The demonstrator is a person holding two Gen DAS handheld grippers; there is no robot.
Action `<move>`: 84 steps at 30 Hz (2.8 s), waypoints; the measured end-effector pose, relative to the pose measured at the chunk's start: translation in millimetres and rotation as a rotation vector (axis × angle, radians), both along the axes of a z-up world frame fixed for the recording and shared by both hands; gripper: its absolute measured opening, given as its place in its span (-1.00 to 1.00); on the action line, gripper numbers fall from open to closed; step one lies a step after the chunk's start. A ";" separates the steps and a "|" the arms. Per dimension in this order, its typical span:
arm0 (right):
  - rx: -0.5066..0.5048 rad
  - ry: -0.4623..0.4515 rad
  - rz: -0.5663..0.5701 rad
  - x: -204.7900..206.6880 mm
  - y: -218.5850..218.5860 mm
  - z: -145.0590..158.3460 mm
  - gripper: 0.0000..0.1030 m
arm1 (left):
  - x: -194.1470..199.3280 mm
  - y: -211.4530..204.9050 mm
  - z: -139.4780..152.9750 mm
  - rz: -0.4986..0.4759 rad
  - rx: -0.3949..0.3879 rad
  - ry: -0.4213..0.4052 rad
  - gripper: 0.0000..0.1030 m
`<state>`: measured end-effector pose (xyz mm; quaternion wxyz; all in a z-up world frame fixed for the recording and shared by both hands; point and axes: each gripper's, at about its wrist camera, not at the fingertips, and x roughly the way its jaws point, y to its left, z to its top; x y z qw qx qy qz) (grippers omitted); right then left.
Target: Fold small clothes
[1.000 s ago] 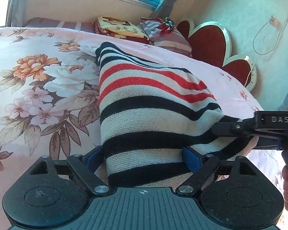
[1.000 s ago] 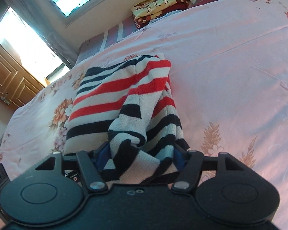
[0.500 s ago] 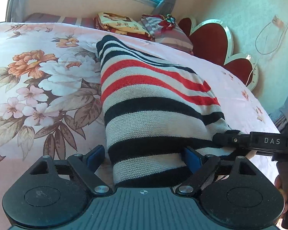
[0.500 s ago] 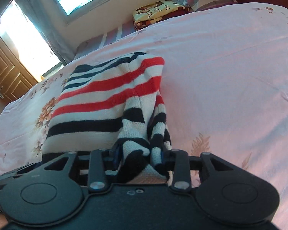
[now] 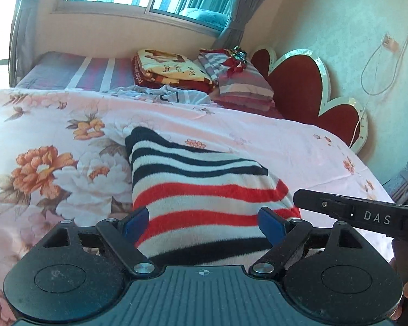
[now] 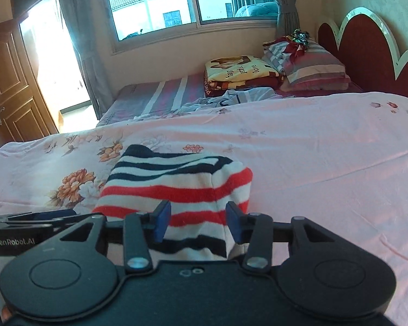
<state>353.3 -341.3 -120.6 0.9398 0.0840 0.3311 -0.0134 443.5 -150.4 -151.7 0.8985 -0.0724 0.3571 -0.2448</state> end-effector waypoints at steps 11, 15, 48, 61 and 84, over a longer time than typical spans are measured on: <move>-0.002 0.052 -0.066 83.5 -17.7 -24.9 -0.14 | 62.6 -32.5 -38.9 0.063 0.138 0.089 0.68; -0.036 0.132 -0.062 101.7 -23.5 -62.4 -0.08 | 72.0 -23.6 -55.9 0.085 0.072 0.169 0.68; -0.007 0.159 -0.112 -18.1 -9.3 -55.7 0.07 | -10.9 -15.2 -32.0 0.054 0.154 0.105 0.68; -0.080 0.097 -0.137 -83.6 3.4 -13.1 0.07 | -64.0 -1.9 -26.9 -0.009 0.175 0.101 0.68; 0.039 0.196 0.067 -48.3 -32.9 -71.1 0.30 | -67.7 -5.9 -51.5 0.092 0.175 0.197 0.76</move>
